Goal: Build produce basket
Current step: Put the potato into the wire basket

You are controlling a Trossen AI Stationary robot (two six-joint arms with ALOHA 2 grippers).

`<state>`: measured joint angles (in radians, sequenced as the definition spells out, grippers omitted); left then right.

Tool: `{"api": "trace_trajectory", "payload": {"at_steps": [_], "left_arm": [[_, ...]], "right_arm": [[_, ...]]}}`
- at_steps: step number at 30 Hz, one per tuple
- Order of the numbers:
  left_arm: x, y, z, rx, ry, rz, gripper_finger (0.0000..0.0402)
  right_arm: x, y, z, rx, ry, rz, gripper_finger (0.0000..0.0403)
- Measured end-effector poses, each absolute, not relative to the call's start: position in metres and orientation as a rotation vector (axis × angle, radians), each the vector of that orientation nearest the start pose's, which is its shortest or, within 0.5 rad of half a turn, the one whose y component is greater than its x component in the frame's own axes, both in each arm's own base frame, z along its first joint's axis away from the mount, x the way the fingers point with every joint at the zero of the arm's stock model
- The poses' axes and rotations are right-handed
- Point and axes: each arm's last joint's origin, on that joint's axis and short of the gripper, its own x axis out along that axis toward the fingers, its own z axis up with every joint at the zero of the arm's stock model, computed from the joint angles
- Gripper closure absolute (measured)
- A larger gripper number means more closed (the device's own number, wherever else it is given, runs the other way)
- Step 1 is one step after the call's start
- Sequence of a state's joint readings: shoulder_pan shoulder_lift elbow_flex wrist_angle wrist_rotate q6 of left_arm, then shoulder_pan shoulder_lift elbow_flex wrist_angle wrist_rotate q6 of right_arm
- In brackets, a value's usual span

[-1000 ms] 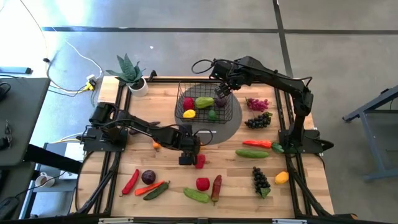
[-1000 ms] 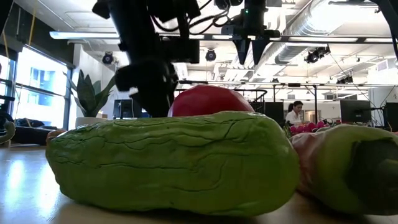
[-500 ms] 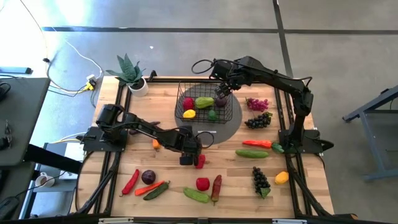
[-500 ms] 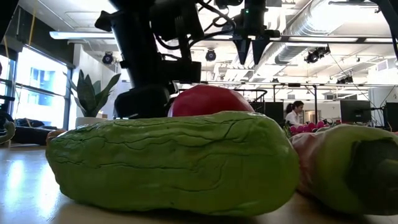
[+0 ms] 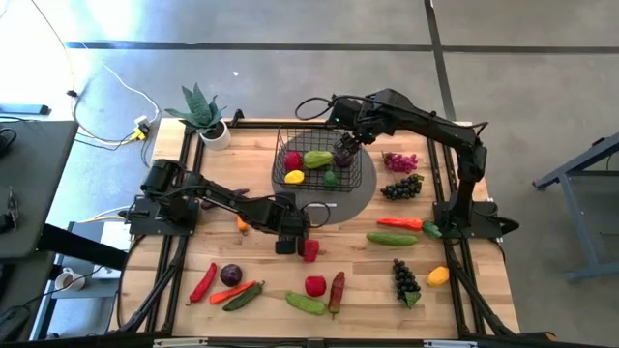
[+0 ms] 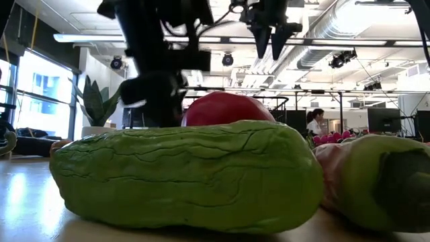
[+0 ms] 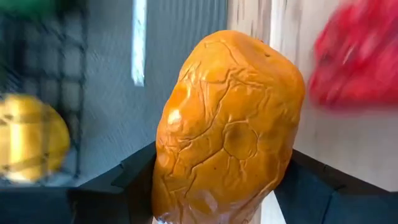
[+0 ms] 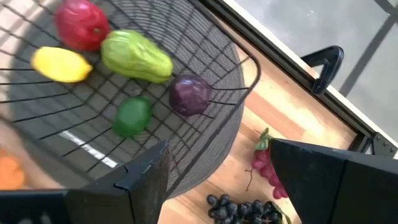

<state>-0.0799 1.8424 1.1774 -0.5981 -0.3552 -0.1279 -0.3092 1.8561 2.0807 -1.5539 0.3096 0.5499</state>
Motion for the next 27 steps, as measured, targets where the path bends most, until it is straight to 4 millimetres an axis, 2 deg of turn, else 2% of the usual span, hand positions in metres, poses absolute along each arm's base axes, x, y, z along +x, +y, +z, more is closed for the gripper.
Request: {"api": "trace_trajectory", "payload": {"at_steps": [7,14,20,22,27], "left_arm": [[0.340,-0.013,0.204,0.138,1.091,0.343,0.0158],[0.325,0.006,0.248,0.080,0.940,0.397,0.0157],[0.315,0.032,0.279,0.055,0.800,0.466,0.0157],[0.308,0.042,0.283,0.069,0.805,0.485,0.0157],[0.307,0.068,0.292,0.106,0.744,0.529,0.0155]], "right_arm": [[0.324,-0.092,0.407,0.453,1.072,-0.800,0.0146],[0.321,-0.082,0.430,0.453,0.980,-0.758,0.0146],[0.320,-0.078,0.435,0.472,0.952,-0.757,0.0146],[0.320,-0.077,0.435,0.481,0.948,-0.761,0.0146],[0.320,-0.078,0.434,0.506,0.941,-0.777,0.0146]]}}
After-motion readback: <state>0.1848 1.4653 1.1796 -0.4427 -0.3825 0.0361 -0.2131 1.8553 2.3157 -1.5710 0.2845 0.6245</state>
